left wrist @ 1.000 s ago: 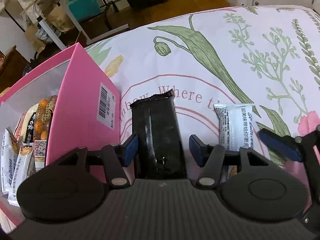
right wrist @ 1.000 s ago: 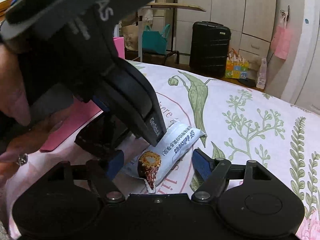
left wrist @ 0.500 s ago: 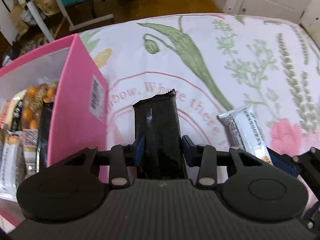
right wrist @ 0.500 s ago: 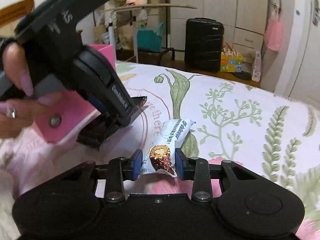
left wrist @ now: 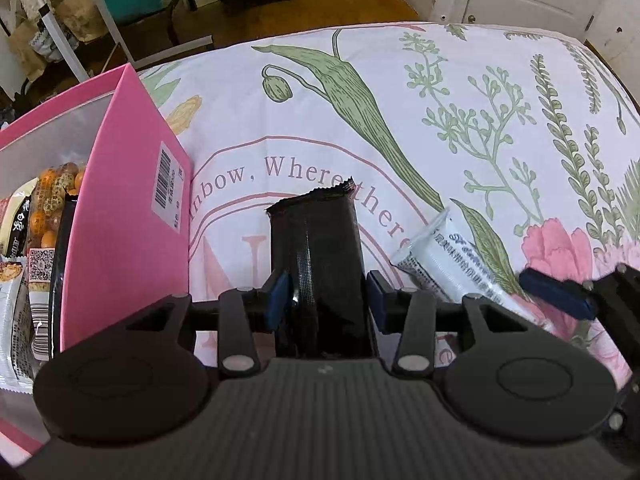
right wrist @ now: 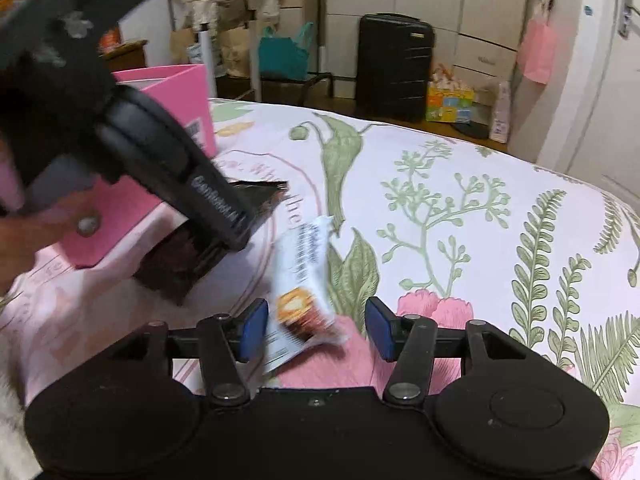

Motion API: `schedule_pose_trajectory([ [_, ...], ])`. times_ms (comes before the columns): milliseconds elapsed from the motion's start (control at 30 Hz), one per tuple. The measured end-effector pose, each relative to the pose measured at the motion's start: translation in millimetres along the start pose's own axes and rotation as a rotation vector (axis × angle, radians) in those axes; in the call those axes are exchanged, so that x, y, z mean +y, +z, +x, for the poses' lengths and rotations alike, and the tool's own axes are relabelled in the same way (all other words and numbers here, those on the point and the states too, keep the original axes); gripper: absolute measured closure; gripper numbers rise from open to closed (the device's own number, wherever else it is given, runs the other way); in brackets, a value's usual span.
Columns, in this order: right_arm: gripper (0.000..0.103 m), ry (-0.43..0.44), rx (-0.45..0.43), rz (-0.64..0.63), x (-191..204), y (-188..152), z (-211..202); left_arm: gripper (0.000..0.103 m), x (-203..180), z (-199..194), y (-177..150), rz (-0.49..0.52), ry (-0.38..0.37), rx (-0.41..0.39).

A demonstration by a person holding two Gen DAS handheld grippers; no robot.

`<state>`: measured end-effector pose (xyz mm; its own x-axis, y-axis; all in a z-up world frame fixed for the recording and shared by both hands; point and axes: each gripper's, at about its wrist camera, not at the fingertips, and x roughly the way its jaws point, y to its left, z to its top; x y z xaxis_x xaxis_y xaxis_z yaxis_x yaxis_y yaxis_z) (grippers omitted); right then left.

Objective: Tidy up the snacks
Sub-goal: 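Carry the black packet and wafer bar into the pink box and open both grippers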

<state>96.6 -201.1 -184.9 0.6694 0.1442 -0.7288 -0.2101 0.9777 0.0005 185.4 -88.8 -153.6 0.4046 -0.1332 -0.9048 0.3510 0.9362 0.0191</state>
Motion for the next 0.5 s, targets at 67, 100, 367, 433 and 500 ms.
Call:
schedule_pose_trajectory([
  [67,0.054,-0.001,-0.016,0.001,0,1,5,0.063,0,-2,-1,0.003,0.000,-0.007],
  [100,0.061,-0.007,-0.021,-0.014,2,1,6,0.064,0,-3,-1,0.003,-0.001,-0.009],
  [367,0.063,-0.073,-0.026,0.026,-3,1,-11,0.064,2,-12,-7,-0.004,-0.024,0.006],
  [433,0.063,-0.077,-0.030,0.090,-14,-3,-19,0.064,4,-15,-11,-0.016,-0.031,0.007],
  [500,0.063,-0.070,-0.029,0.145,-23,-7,-28,0.065,6,-19,-16,-0.026,-0.042,0.008],
])
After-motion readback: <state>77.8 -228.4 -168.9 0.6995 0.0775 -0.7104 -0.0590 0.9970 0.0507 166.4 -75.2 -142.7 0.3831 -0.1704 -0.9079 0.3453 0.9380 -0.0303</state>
